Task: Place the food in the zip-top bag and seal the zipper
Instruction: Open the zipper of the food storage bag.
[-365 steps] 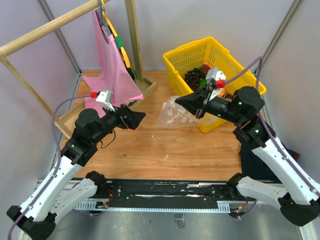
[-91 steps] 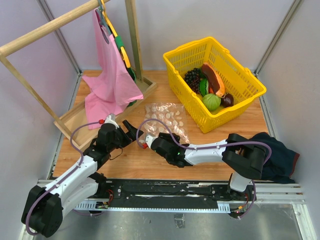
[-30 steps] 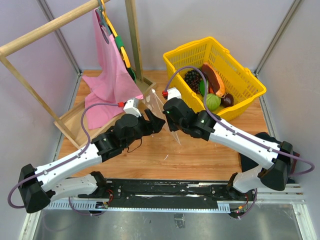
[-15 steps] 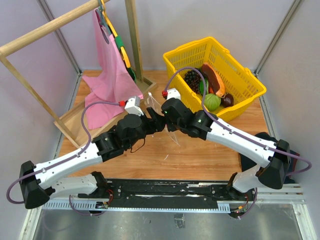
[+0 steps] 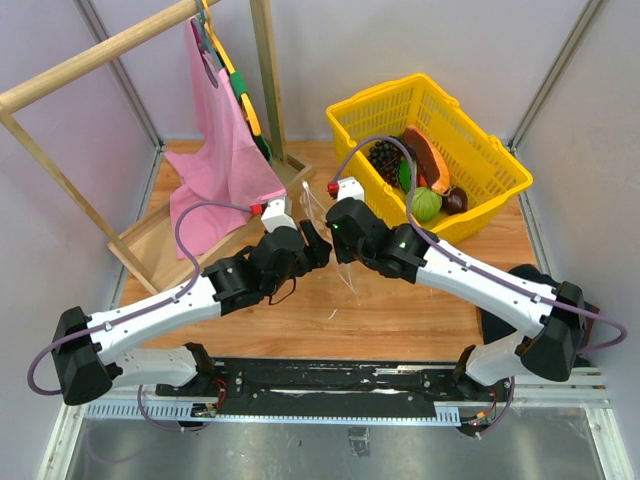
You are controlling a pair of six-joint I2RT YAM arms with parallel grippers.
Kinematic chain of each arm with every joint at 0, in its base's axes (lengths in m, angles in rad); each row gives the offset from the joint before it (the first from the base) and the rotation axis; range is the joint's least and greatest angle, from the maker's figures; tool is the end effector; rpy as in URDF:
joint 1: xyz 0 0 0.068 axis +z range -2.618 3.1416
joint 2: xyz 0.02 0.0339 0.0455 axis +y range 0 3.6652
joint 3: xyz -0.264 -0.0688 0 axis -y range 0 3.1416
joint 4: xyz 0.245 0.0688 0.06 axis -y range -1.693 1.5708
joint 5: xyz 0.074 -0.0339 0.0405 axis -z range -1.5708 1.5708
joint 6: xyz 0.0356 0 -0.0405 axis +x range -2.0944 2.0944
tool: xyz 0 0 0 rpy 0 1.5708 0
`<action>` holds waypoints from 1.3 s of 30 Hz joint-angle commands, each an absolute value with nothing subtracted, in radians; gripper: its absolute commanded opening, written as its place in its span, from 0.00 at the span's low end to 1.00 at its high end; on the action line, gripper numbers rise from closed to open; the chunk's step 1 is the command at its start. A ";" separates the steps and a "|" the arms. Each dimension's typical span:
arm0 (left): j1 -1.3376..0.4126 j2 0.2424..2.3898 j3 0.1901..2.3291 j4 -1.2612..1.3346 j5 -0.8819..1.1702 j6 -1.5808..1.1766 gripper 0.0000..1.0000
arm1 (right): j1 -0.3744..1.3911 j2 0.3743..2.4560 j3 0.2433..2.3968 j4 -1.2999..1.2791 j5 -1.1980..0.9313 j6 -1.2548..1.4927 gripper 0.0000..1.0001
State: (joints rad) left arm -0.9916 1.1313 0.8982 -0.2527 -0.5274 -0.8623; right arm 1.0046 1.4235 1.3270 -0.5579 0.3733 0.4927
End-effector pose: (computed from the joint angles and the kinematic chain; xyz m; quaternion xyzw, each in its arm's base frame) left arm 0.1532 -0.2016 0.3053 -0.0809 0.8338 -0.2646 0.4777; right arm 0.1804 0.2596 0.3455 -0.1437 0.8733 0.1739 0.4317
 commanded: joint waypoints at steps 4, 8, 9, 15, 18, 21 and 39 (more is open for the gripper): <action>-1.002 1.172 0.938 -0.326 -0.513 -0.925 0.56 | 0.960 1.362 1.285 -0.515 0.413 0.508 0.01; -1.002 1.187 0.941 -0.330 -0.495 -0.943 0.47 | 0.949 1.351 1.276 -0.510 0.398 0.516 0.01; -1.001 1.189 0.944 -0.332 -0.497 -0.944 0.41 | 0.947 1.347 1.272 -0.509 0.397 0.518 0.01; -1.001 1.174 1.003 -0.407 -0.547 -0.920 0.22 | 0.934 1.322 1.250 -0.500 0.408 0.508 0.01; -1.001 1.158 1.042 -0.456 -0.571 -0.897 0.09 | 0.933 1.317 1.247 -0.500 0.422 0.493 0.01; -1.000 1.145 1.086 -0.519 -0.587 -0.876 0.00 | 0.932 1.318 1.250 -0.508 0.438 0.471 0.01; -0.978 1.211 1.282 -0.865 -0.496 -0.744 0.00 | 0.927 1.481 1.322 -0.621 0.437 0.438 0.01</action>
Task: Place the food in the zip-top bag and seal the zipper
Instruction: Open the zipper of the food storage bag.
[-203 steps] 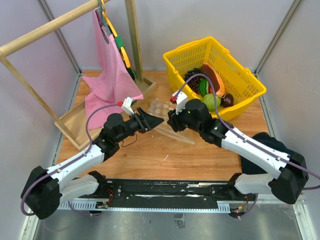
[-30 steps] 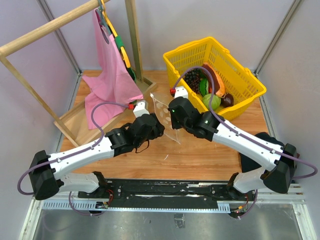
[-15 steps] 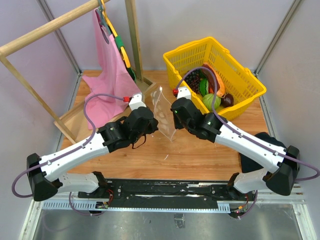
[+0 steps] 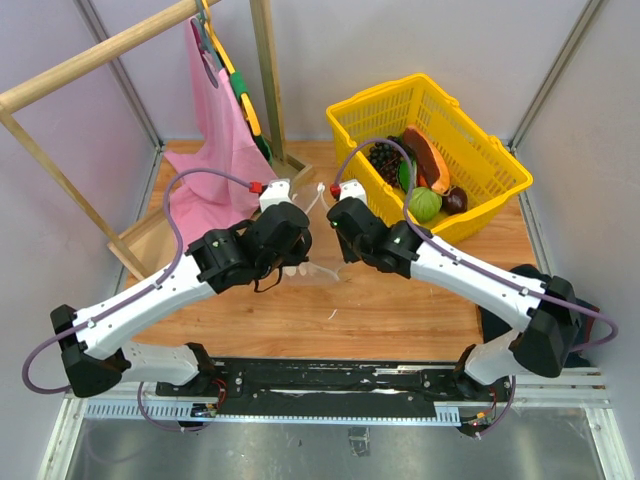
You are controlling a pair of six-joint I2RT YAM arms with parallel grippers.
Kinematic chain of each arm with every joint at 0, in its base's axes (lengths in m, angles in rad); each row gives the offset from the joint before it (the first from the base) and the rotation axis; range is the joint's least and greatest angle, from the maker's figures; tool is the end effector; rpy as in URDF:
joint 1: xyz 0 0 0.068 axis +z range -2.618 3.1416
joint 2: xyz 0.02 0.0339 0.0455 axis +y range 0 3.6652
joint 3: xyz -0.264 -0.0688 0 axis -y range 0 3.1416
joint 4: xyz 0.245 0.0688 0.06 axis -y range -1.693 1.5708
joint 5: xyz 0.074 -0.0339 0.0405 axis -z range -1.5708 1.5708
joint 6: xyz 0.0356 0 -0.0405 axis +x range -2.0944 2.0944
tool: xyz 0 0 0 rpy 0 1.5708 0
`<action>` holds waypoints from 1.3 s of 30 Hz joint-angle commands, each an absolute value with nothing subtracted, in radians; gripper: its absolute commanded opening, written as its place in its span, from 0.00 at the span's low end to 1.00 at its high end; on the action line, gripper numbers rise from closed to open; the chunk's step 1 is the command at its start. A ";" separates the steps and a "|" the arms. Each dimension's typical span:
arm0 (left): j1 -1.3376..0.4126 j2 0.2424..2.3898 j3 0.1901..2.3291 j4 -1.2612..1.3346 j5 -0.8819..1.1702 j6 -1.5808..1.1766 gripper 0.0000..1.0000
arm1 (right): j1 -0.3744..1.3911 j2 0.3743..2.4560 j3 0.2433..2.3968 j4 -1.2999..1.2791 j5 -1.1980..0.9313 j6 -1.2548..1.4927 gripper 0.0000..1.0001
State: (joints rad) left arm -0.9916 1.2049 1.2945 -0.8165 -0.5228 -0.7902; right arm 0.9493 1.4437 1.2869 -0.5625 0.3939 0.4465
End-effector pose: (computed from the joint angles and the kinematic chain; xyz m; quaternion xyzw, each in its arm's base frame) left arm 0.1476 -0.1933 0.3720 -0.0167 0.8875 -0.1594 0.4321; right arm 0.1964 0.2508 0.3260 -0.1439 0.8852 0.1237 0.4248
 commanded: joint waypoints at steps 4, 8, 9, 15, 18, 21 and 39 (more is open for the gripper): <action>-0.899 1.184 1.197 -0.791 -0.385 -0.696 0.00 | 0.916 1.514 1.320 -0.648 0.485 0.419 0.01; -0.849 1.168 1.163 -0.725 -0.315 -0.661 0.00 | 0.894 1.544 1.315 -0.680 0.492 0.410 0.01; -0.847 1.169 1.166 -0.720 -0.314 -0.653 0.00 | 0.886 1.549 1.320 -0.695 0.490 0.411 0.01; -0.844 1.179 1.204 -0.670 -0.261 -0.602 0.00 | 0.868 1.517 1.346 -0.684 0.395 0.379 0.01; -0.843 1.189 1.213 -0.646 -0.249 -0.586 0.00 | 0.868 1.493 1.347 -0.649 0.333 0.347 0.07; -0.841 1.199 1.209 -0.637 -0.244 -0.581 0.00 | 0.869 1.476 1.348 -0.629 0.260 0.276 0.19; -0.832 1.249 1.230 -0.605 -0.273 -0.576 0.00 | 0.734 1.364 1.517 -0.718 0.135 0.032 0.72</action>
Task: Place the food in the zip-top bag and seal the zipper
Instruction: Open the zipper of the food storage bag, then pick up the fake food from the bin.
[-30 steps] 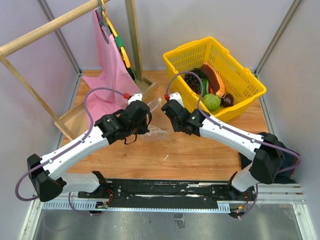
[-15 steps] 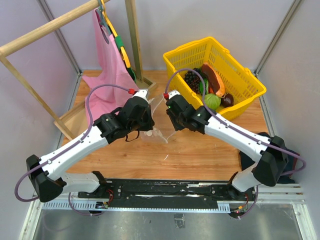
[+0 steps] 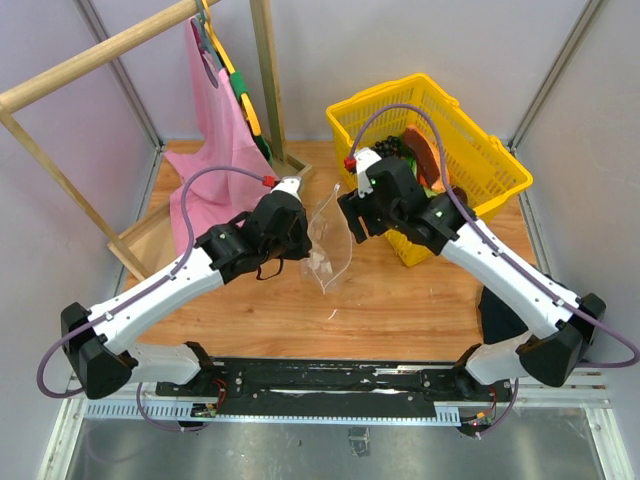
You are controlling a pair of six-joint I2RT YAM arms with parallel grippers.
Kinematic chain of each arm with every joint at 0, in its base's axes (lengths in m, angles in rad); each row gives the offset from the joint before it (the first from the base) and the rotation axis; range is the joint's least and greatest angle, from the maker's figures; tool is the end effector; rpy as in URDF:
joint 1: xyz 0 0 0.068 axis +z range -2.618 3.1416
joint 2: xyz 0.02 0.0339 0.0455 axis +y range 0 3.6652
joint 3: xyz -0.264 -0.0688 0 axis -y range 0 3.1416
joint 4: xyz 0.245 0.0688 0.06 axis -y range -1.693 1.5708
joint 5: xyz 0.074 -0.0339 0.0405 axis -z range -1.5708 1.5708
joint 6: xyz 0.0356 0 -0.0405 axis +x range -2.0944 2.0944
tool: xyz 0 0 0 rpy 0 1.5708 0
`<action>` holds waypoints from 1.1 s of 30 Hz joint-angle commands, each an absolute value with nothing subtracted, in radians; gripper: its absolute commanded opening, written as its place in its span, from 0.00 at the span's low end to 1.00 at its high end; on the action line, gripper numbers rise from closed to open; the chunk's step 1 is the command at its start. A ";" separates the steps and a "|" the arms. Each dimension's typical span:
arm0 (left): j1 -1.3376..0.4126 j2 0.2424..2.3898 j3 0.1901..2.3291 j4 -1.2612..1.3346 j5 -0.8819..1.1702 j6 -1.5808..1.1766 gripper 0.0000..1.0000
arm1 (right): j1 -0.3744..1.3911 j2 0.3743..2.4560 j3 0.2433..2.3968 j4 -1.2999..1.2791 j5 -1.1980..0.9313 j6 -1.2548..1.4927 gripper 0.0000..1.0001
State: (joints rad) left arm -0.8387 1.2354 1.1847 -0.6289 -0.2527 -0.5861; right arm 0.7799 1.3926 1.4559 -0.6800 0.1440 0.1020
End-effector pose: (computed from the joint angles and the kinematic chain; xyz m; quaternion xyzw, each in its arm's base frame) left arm 0.1839 -0.1913 0.3421 0.0589 0.8949 -0.1934 0.3979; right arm 0.2190 0.2095 0.3855 -0.2635 0.8466 0.1377 0.4414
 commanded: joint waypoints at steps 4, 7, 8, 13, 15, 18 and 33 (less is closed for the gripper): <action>-0.830 1.271 1.288 -0.632 -0.286 -0.572 0.00 | 0.652 1.373 1.572 -0.729 0.195 -0.005 0.76; -0.830 1.283 1.330 -0.656 -0.283 -0.558 0.00 | 0.572 1.404 1.604 -0.729 0.280 -0.027 0.78; -0.830 1.284 1.338 -0.660 -0.282 -0.552 0.00 | 0.542 1.420 1.612 -0.726 0.293 -0.027 0.78; -0.830 1.277 1.347 -0.672 -0.294 -0.538 0.00 | 0.388 1.500 1.613 -0.660 0.295 -0.014 0.78; -0.830 1.276 1.349 -0.680 -0.300 -0.536 0.00 | 0.342 1.539 1.612 -0.619 0.276 -0.014 0.78; -0.830 1.279 1.352 -0.687 -0.301 -0.535 0.00 | 0.287 1.623 1.629 -0.579 0.266 -0.016 0.78; -0.830 1.298 1.369 -0.744 -0.333 -0.562 0.00 | 0.180 1.970 1.664 -0.398 0.338 -0.127 0.76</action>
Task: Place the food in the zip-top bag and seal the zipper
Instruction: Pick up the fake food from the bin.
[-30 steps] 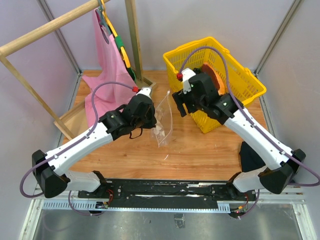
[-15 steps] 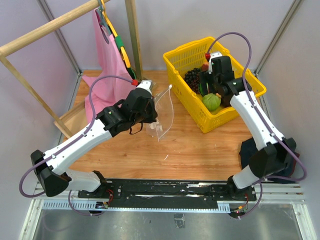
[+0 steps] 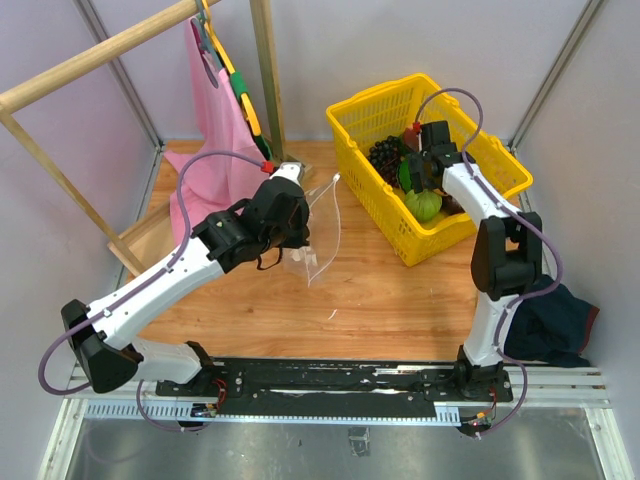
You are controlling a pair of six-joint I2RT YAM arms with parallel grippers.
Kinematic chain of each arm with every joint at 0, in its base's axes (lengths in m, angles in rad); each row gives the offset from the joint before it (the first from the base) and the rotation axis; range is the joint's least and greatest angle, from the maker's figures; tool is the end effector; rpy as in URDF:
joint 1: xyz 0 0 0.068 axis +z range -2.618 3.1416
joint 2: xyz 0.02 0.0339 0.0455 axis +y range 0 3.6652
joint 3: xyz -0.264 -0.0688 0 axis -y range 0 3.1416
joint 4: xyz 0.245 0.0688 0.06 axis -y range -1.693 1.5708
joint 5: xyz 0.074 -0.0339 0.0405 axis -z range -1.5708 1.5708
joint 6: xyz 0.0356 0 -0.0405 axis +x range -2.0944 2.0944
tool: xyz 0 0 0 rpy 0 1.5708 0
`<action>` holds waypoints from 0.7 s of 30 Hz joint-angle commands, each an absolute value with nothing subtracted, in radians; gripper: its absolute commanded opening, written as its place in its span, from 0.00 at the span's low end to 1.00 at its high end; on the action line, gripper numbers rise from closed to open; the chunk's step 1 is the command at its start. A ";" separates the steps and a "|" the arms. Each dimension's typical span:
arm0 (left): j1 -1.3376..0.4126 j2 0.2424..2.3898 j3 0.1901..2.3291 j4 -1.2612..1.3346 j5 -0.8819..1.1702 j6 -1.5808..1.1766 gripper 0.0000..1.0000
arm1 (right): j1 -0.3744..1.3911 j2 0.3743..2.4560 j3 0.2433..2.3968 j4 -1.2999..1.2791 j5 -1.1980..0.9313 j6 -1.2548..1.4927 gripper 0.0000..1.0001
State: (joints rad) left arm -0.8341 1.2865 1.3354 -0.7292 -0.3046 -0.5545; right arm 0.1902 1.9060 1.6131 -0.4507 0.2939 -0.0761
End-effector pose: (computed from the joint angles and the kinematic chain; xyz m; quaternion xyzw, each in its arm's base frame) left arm 0.1904 -0.1940 0.3709 0.0596 0.8925 -0.1672 0.4148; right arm 0.4323 0.0727 0.2764 -0.0619 0.9056 -0.1112 0.4046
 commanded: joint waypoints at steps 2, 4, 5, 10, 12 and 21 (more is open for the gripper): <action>-0.830 1.303 1.372 -0.746 -0.333 -0.564 0.00 | 0.179 2.029 1.691 -0.393 0.340 -0.137 0.76; -0.830 1.309 1.378 -0.752 -0.338 -0.564 0.00 | 0.179 2.067 1.709 -0.390 0.348 -0.146 0.76; -0.830 1.312 1.379 -0.755 -0.341 -0.561 0.00 | 0.178 2.081 1.718 -0.390 0.357 -0.150 0.76; -0.828 1.323 1.387 -0.768 -0.353 -0.553 0.00 | 0.174 2.095 1.721 -0.379 0.435 -0.152 0.71; -0.827 1.325 1.388 -0.768 -0.353 -0.551 0.00 | 0.173 2.084 1.707 -0.361 0.456 -0.162 0.68; -0.825 1.320 1.375 -0.759 -0.355 -0.549 0.00 | 0.160 2.041 1.670 -0.292 0.567 -0.181 0.51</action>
State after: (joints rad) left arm -0.8326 1.3247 1.3521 -0.7650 -0.3336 -0.5568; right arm 0.1829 2.0888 1.7027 -0.3618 0.4908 -0.1730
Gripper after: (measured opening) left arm 0.014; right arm 0.555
